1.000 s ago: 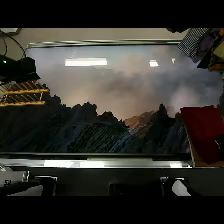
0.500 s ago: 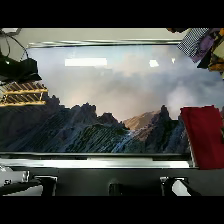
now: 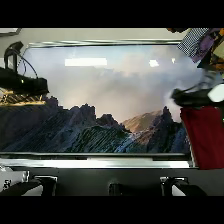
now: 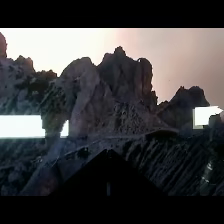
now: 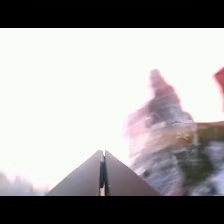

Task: Fold the clothes and pants, and hang the long-sleeved shirts on hangers.

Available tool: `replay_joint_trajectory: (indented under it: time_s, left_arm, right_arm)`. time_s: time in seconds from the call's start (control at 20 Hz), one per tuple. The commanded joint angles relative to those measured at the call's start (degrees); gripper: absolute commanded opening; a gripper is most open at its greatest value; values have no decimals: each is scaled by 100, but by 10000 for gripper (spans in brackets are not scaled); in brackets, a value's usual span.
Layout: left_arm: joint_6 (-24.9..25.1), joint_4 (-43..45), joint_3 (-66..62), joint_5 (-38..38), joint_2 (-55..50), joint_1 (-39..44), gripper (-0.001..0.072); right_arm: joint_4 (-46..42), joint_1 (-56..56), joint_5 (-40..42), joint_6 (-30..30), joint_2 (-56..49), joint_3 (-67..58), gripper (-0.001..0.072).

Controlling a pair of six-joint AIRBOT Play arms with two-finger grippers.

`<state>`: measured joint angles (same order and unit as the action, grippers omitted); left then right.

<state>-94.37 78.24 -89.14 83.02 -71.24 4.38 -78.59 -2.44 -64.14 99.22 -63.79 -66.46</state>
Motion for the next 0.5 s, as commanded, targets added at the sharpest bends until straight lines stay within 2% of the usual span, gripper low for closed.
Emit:
replay_joint_trajectory:
  time_s: [0.0,0.2,0.45]
  left_arm:
    - [144,4,881,-286,603,15,15]
    - [144,7,940,164,693,11,16]
    - [140,2,940,151,691,11,16]
  right_arm:
    - [-229,1357,-704,-881,-2,-31,36]
    - [-247,1681,-785,-1141,-2,-31,37]
    - [-291,1681,-850,-1141,-2,-31,36]
